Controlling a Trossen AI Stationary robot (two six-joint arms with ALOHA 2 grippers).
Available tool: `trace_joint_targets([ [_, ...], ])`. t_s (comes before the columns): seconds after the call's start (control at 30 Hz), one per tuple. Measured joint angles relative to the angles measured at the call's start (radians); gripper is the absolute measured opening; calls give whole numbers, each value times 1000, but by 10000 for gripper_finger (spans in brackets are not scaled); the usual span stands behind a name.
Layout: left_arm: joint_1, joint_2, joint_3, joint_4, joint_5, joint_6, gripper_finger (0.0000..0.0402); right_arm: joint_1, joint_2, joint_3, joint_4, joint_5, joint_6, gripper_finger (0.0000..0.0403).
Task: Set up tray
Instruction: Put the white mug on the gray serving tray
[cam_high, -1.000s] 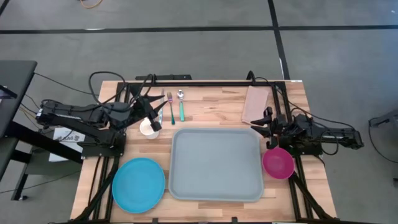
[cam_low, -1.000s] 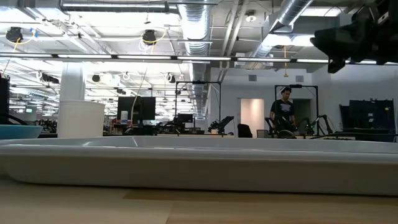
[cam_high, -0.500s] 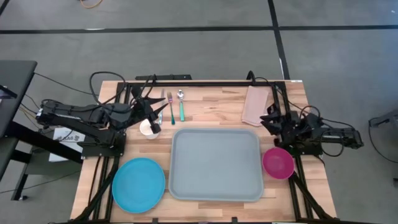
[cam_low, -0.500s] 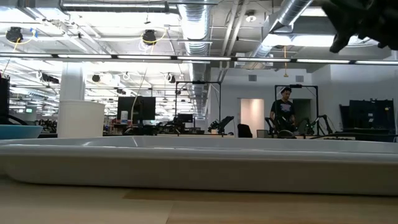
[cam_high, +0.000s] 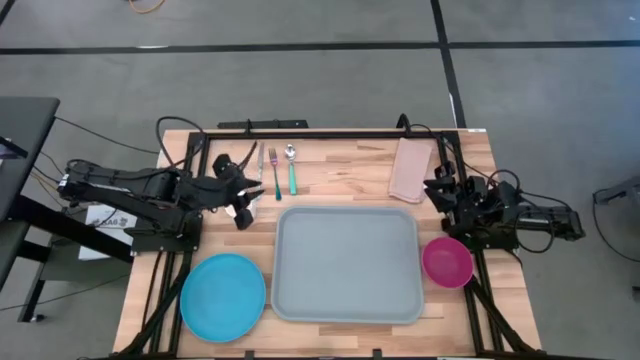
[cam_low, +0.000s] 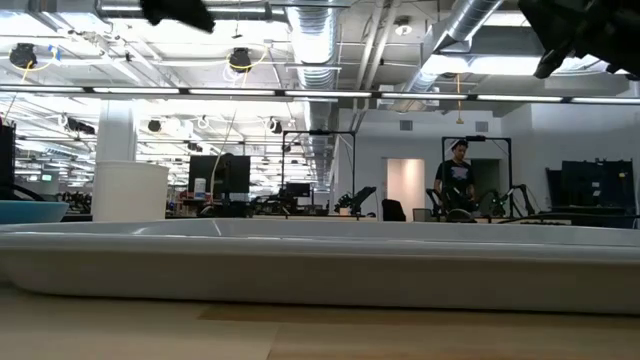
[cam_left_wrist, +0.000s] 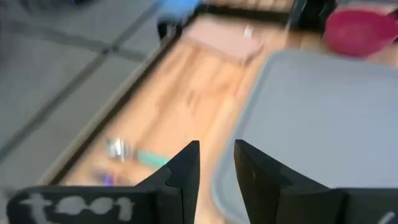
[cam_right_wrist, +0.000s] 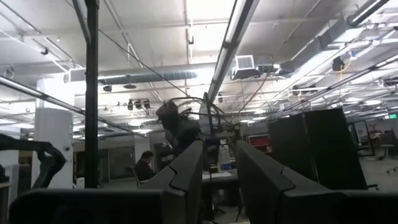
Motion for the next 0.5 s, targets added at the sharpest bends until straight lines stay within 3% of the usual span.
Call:
trace_joint_targets([
  [0.17, 0, -1, -14, -199, 1, -198, 91, 0, 0, 0, 0, 0, -3, 91],
  [0.5, 3, 19, -122, -171, 51, -252, 91, 0, 0, 1, 42, 64, -106, 91],
])
